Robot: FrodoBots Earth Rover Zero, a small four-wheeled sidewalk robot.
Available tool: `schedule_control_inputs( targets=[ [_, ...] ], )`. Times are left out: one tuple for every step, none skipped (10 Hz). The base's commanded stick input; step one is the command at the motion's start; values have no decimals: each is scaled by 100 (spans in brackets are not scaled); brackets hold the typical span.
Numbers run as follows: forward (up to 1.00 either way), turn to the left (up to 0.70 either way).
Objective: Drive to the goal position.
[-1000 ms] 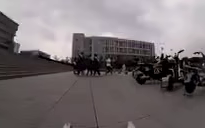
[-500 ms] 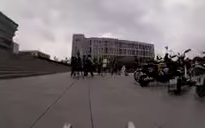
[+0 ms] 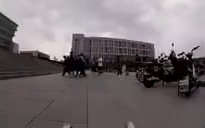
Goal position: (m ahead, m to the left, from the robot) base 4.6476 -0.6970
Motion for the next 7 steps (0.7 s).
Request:
schedule_control_inputs(
  targets=[
    [70,-14],
    [70,-14],
    [70,-14],
    [70,-14],
    [70,-14],
    [70,-14],
    [70,-14]
  ],
)
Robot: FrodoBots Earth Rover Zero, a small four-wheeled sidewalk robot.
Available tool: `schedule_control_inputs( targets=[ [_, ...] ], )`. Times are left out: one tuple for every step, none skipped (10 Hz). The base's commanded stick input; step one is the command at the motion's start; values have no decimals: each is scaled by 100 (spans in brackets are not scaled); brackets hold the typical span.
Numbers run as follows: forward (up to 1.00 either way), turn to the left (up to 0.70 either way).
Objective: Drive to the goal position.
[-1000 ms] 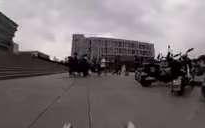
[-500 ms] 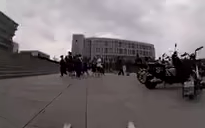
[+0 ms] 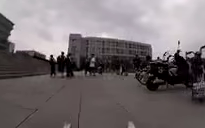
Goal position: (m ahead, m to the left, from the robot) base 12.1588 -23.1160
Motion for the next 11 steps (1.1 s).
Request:
schedule_control_inputs(
  targets=[
    [70,-14],
    [70,-14],
    [70,-14],
    [70,-13],
    [70,-6],
    [70,-2],
    [70,0],
    [70,0],
    [70,0],
    [70,0],
    [70,0]
  ],
)
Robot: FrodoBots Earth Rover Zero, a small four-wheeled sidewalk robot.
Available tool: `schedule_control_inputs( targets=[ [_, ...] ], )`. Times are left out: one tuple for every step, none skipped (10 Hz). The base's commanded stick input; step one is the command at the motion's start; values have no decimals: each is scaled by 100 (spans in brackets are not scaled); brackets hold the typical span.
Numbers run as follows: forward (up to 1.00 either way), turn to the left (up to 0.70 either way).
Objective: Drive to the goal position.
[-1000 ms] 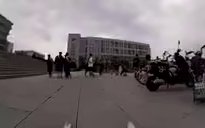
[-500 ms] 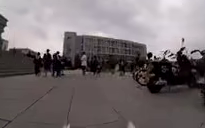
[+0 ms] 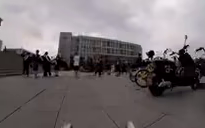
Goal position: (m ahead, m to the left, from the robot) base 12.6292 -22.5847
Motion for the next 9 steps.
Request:
schedule_control_inputs(
  targets=[
    [70,0],
    [70,0],
    [70,0],
    [70,0],
    [70,0],
    [70,0],
    [70,0],
    [70,0],
    [70,0]
  ],
)
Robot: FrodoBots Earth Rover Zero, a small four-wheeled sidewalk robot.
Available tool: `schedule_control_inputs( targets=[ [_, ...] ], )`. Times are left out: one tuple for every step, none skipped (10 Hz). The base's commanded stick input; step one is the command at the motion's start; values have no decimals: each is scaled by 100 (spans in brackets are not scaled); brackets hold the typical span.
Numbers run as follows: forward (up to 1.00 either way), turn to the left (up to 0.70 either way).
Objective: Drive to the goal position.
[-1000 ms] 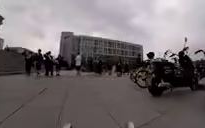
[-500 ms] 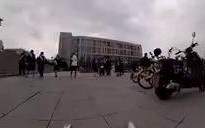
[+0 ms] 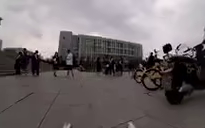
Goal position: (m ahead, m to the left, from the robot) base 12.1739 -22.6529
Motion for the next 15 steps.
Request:
schedule_control_inputs(
  targets=[
    [70,0],
    [70,0],
    [70,-5],
    [70,-14],
    [70,-14],
    [70,-14],
    [70,-14],
    [70,-14],
    [70,-12],
    [70,0],
    [70,0],
    [70,0],
    [70,0],
    [70,0],
    [70,0]
  ],
)
